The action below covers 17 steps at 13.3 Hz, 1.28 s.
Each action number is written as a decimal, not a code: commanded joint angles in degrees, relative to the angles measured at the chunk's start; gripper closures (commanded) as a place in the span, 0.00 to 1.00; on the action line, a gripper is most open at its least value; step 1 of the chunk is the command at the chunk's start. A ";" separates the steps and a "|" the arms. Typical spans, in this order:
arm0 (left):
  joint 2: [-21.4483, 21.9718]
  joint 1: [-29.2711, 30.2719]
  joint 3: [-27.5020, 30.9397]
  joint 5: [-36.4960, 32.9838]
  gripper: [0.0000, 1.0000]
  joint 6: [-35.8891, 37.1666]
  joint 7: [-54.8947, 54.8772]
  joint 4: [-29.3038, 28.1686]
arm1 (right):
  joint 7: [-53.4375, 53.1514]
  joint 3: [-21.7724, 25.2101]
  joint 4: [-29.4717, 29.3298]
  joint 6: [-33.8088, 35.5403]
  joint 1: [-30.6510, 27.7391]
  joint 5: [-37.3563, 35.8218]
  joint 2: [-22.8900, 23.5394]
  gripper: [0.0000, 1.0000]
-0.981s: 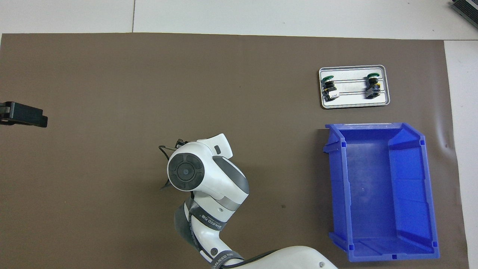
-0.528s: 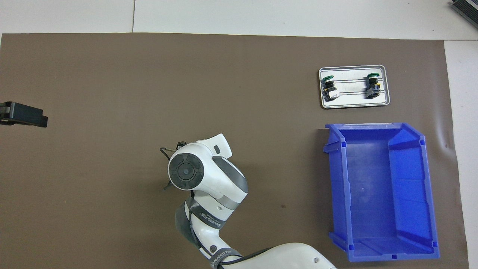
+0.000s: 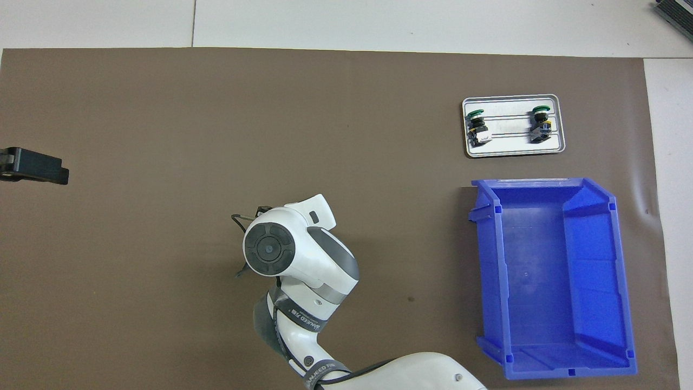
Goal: Place and press button with both arms
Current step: 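Lower the right gripper over the green button and grasp it, then lift the green button with the right gripper and carry it over the bin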
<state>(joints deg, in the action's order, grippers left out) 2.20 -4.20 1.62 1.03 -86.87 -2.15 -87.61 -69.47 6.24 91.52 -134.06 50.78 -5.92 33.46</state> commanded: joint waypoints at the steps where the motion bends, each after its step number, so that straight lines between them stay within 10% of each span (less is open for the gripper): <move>1: 1.50 -0.54 0.58 -0.42 0.00 0.30 -0.49 -1.60 | 1.09 -0.09 -0.29 -1.20 -0.33 -0.14 0.29 0.38; 2: 1.50 -0.54 0.58 -0.42 0.00 0.30 -0.49 -1.60 | 1.09 -0.09 -0.29 -1.38 -0.33 -0.14 0.29 0.42; 4: 1.50 -0.54 0.58 -0.42 0.00 0.30 -0.49 -1.60 | 2.22 -0.09 -0.47 -1.03 -0.33 -0.05 0.29 1.00; 9: 1.50 -0.54 0.58 -0.42 0.00 0.30 -0.49 -1.60 | 2.67 0.00 -2.75 3.79 -0.76 -0.14 -0.67 1.00; 17: 1.50 -0.54 0.58 -0.42 0.00 0.30 -0.49 -1.60 | 29.43 0.18 -0.30 21.90 -18.22 -0.49 -21.92 1.00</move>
<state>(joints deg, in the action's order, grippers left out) 2.20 -4.20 1.62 1.03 -86.87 -2.15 -87.63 -47.07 7.40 88.33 -113.90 37.72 -6.00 16.68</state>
